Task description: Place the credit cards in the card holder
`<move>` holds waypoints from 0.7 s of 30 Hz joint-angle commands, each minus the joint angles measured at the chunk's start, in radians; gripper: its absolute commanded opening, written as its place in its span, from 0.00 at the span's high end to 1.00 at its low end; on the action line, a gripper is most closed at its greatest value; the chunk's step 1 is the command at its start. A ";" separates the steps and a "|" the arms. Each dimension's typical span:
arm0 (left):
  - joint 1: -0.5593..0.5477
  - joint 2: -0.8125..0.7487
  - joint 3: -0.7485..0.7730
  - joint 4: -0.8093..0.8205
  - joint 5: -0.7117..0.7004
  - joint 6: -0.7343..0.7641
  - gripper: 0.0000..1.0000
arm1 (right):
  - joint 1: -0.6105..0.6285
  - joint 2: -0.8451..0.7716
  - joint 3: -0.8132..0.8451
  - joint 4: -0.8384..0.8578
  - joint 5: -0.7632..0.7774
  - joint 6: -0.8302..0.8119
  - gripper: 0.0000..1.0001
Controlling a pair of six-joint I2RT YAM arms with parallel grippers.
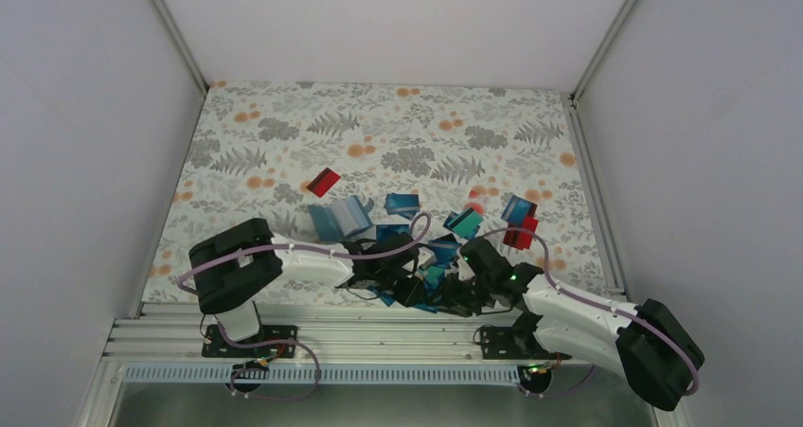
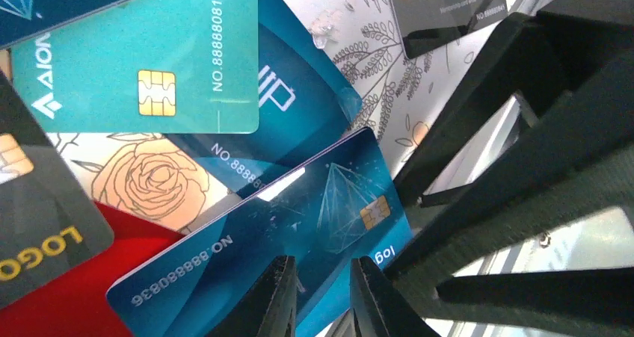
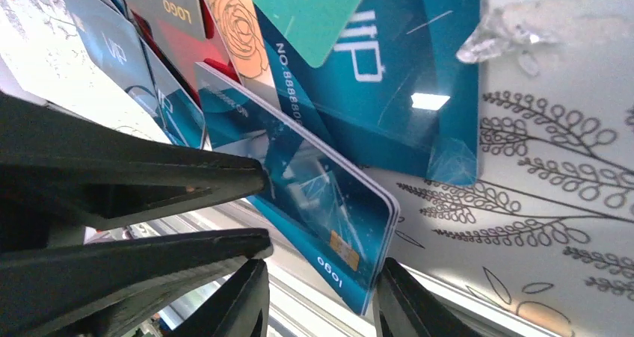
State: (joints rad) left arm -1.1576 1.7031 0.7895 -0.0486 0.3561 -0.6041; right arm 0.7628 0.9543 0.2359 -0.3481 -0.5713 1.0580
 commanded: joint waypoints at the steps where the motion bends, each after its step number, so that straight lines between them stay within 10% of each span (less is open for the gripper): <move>1: -0.010 0.052 -0.011 0.130 0.087 -0.033 0.80 | 0.000 -0.005 0.054 0.113 0.022 -0.005 0.66; 21: 0.147 0.214 0.038 0.406 0.189 -0.055 0.83 | -0.037 0.082 0.190 0.223 -0.101 -0.132 0.71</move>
State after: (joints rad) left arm -1.0084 1.8442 0.7609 0.3145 0.4805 -0.6903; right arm 0.7410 1.0122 0.3668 -0.2153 -0.6178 0.9920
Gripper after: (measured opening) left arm 0.167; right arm 0.286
